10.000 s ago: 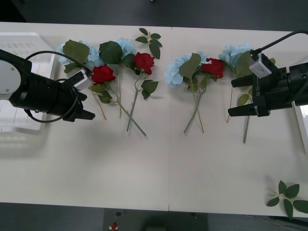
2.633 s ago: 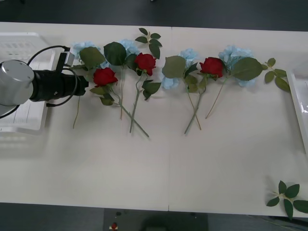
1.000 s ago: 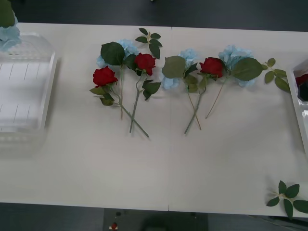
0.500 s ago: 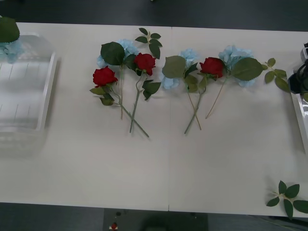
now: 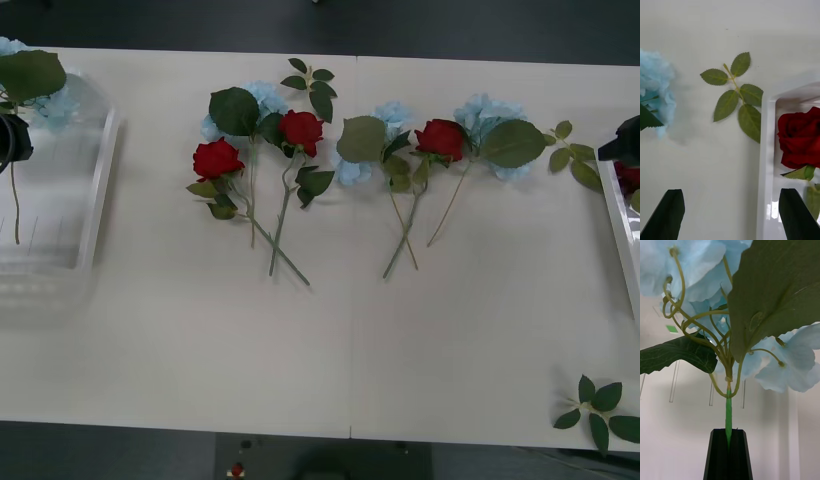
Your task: Put the red flowers into the right box and the blue flowers into the left box
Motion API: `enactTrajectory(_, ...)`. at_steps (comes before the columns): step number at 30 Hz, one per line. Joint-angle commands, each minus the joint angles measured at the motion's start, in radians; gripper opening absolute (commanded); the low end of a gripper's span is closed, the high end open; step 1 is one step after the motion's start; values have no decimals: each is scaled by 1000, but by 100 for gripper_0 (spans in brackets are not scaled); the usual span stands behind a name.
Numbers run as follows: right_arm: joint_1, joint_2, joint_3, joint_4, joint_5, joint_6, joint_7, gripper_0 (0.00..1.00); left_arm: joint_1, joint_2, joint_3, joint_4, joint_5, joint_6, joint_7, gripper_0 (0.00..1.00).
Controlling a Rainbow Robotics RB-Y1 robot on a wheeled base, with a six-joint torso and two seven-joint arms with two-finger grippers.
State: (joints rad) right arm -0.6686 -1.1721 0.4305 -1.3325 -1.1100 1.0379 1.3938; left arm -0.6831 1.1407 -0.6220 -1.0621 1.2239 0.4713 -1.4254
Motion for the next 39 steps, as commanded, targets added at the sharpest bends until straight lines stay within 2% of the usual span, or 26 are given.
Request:
enactTrajectory(1,-23,-61,-13,-59,-65,24,73,73,-13,-10,-4,63,-7,-77,39,0)
enactTrajectory(13,-22,-162,16,-155,-231,42,263,73,-76,-19,-4,68,-30,-59,13,0)
enactTrajectory(22,-22,-95,16,-171,-231,63,255,73,-79,-19,-4,83,-41,-59,5,1)
enactTrajectory(23,-22,-87,16,-171,-231,63,258,73,-78,-19,-2,88,-43,-60,5,3)
enactTrajectory(24,-22,-80,16,-171,-231,63,261,73,-79,-19,-4,94,-44,-63,5,37)
enactTrajectory(26,-20,-75,19,-183,-231,63,261,73,-79,-19,-2,96,-47,-66,0,90)
enactTrajectory(27,-22,-75,22,-189,-229,62,261,73,-79,-18,-2,96,-47,-66,-1,96)
enactTrajectory(28,-22,-83,25,-205,-228,62,255,73,-78,-16,-2,96,-50,-66,-6,100)
enactTrajectory(35,-22,-124,31,-329,-232,63,240,73,-78,-15,-4,99,-63,-60,-35,100)
enactTrajectory(39,-25,-120,31,-410,-229,88,172,73,-82,-10,-2,93,-53,-11,-96,100)
